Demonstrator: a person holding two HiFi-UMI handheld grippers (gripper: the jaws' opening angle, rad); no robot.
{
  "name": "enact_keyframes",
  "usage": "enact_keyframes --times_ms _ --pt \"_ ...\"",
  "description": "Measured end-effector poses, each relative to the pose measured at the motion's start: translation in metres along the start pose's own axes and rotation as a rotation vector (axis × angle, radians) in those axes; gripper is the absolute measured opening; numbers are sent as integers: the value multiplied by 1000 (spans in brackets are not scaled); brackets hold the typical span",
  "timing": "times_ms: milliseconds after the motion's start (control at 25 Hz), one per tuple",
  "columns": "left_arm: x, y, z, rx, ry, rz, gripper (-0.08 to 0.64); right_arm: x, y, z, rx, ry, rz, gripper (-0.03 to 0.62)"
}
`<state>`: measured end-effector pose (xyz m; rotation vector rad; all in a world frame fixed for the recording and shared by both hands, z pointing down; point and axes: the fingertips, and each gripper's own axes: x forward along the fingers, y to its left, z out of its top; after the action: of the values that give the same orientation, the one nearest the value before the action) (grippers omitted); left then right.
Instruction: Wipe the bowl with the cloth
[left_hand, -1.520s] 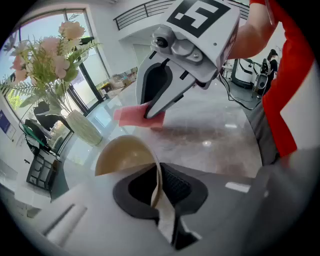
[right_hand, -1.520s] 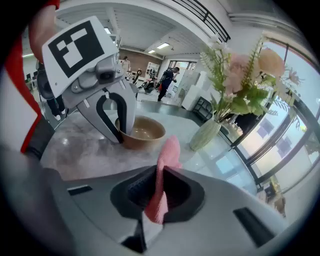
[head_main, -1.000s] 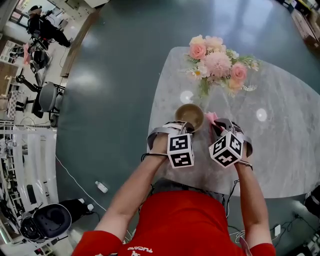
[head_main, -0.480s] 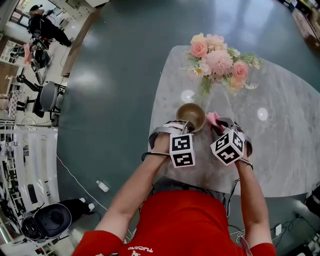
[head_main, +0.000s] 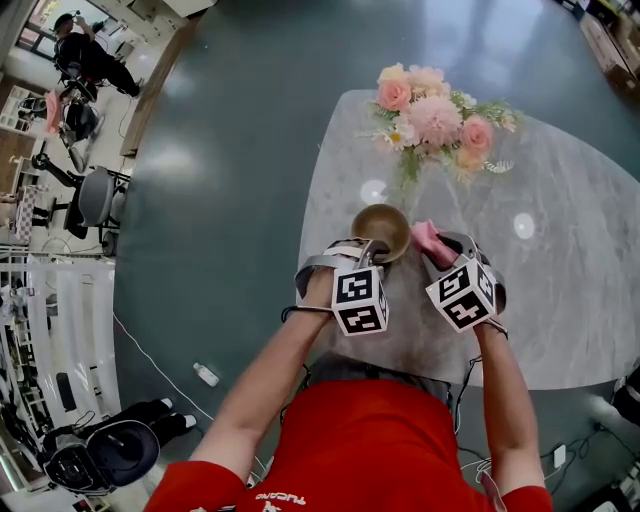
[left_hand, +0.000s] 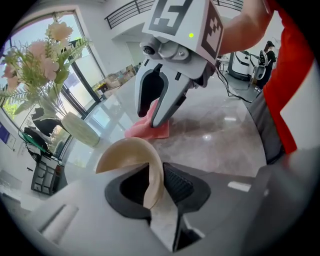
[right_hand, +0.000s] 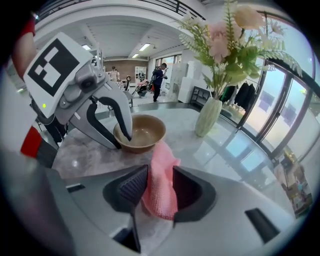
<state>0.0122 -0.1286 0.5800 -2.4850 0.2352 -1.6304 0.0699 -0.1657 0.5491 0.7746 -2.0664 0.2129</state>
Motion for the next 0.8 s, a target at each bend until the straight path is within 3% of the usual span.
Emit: enact_keyframes --times_ms 400,680,800 --pt "-28 11 11 -66 -108 108 92 -35 -5 16 112 -131 -25 147" --pt "-47 9 12 -191 -213 125 94 -65 -2 31 181 -232 -25 147" --pt "-62 13 17 -273 -298 155 92 -81 1 41 216 -306 -18 147"
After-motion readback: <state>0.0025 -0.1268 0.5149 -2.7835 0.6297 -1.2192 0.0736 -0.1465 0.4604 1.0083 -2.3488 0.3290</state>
